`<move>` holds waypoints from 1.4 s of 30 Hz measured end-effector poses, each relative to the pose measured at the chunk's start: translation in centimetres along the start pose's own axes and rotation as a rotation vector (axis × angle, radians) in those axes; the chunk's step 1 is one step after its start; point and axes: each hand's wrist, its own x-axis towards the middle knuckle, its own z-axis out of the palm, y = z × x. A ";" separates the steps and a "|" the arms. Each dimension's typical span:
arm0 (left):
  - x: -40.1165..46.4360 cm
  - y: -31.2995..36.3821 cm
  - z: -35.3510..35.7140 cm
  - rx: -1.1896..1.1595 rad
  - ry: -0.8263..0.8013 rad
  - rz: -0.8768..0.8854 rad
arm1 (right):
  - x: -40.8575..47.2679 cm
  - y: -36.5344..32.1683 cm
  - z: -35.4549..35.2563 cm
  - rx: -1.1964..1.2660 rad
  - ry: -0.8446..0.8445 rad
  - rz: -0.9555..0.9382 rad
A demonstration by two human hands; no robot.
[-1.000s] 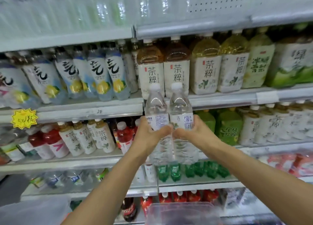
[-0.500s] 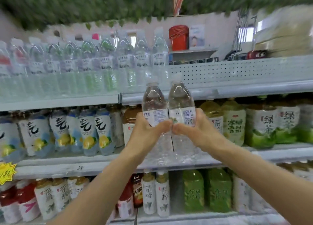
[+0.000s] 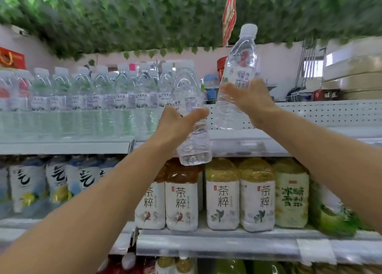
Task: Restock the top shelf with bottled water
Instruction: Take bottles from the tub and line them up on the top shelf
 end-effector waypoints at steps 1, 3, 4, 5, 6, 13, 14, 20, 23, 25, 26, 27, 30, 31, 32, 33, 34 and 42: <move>0.5 0.0 0.1 0.001 0.006 -0.016 | 1.2 0.3 0.3 -0.003 -0.007 0.012; 1.4 -0.1 0.5 -0.012 0.011 -0.036 | 3.2 1.5 1.0 -0.029 -0.014 0.037; 1.7 -0.2 0.7 -0.021 0.014 -0.048 | 3.8 2.1 1.4 -0.044 -0.015 0.050; 2.0 -0.3 0.9 -0.035 0.019 -0.055 | 4.3 2.9 1.7 -0.059 -0.021 0.066; 2.3 -0.5 1.0 -0.047 0.031 -0.053 | 4.7 3.7 2.1 -0.068 -0.030 0.075; 2.7 -1.8 1.8 -0.070 0.015 -0.128 | 4.1 5.5 2.8 -0.155 -0.055 0.066; 2.8 -1.9 1.8 -0.074 0.019 -0.135 | 4.1 5.4 2.7 -0.149 -0.074 0.070; 2.7 -2.1 1.8 -0.063 -0.002 -0.128 | 3.5 6.0 0.7 -0.123 -0.220 0.137; 2.5 -2.0 1.8 -0.092 -0.010 -0.141 | 3.5 6.3 0.9 -0.122 -0.196 0.140; 2.7 -2.1 1.8 -0.086 -0.011 -0.134 | 3.4 6.3 1.2 -0.148 -0.194 0.122; 2.6 -2.0 1.8 -0.087 -0.018 -0.135 | 3.2 6.2 1.2 -0.164 -0.221 0.111; 2.5 -2.0 1.8 -0.089 -0.020 -0.132 | 2.9 5.9 1.0 -0.164 -0.260 0.122; 2.6 -2.1 1.7 -0.098 -0.020 -0.122 | 2.7 5.6 0.0 -0.131 -0.333 0.197; 2.7 -2.2 1.7 -0.104 -0.011 -0.113 | 2.8 5.6 -0.2 -0.137 -0.344 0.191; 2.7 -2.1 1.7 -0.105 -0.003 -0.110 | 2.8 5.6 -0.4 -0.164 -0.349 0.169; 2.8 -2.2 1.8 -0.105 0.002 -0.110 | 2.8 5.7 -0.4 -0.188 -0.345 0.147; 2.8 -2.2 1.8 -0.104 0.009 -0.110 | 2.9 5.6 -0.2 -0.210 -0.339 0.128; 3.0 -2.6 1.9 -0.108 0.038 -0.107 | 4.7 6.1 2.9 -0.352 -0.240 0.132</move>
